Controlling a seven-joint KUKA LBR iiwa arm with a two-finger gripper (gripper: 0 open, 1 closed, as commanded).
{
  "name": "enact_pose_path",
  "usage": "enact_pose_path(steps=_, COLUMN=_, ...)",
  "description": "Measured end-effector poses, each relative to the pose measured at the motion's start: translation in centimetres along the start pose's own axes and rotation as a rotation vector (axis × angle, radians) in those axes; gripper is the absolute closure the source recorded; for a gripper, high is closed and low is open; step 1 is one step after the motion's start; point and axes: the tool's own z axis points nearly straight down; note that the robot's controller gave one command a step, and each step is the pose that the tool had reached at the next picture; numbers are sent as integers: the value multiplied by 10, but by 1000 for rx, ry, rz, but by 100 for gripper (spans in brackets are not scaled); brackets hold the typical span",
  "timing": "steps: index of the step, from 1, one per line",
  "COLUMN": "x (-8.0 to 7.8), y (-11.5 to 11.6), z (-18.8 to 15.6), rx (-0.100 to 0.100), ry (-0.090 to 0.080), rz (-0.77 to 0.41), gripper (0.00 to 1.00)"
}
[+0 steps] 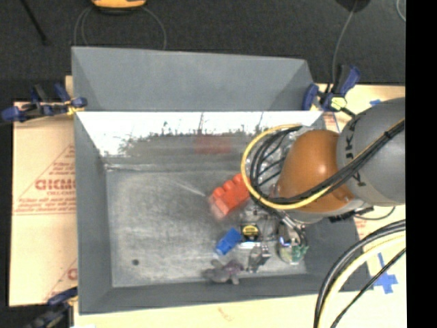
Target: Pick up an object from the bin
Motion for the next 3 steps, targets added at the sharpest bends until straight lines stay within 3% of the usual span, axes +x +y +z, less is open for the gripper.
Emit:
enact_pose_path(steps=1, x=-14, y=29, z=1, rx=2, ry=-1, rz=-82, gripper=0)
enact_pose_path(steps=2, x=-19, y=33, z=27, rx=3, ry=-4, rz=-427, gripper=0)
enact_pose_path(steps=3, x=-21, y=32, z=25, rx=2, ry=1, rz=-426, gripper=0)
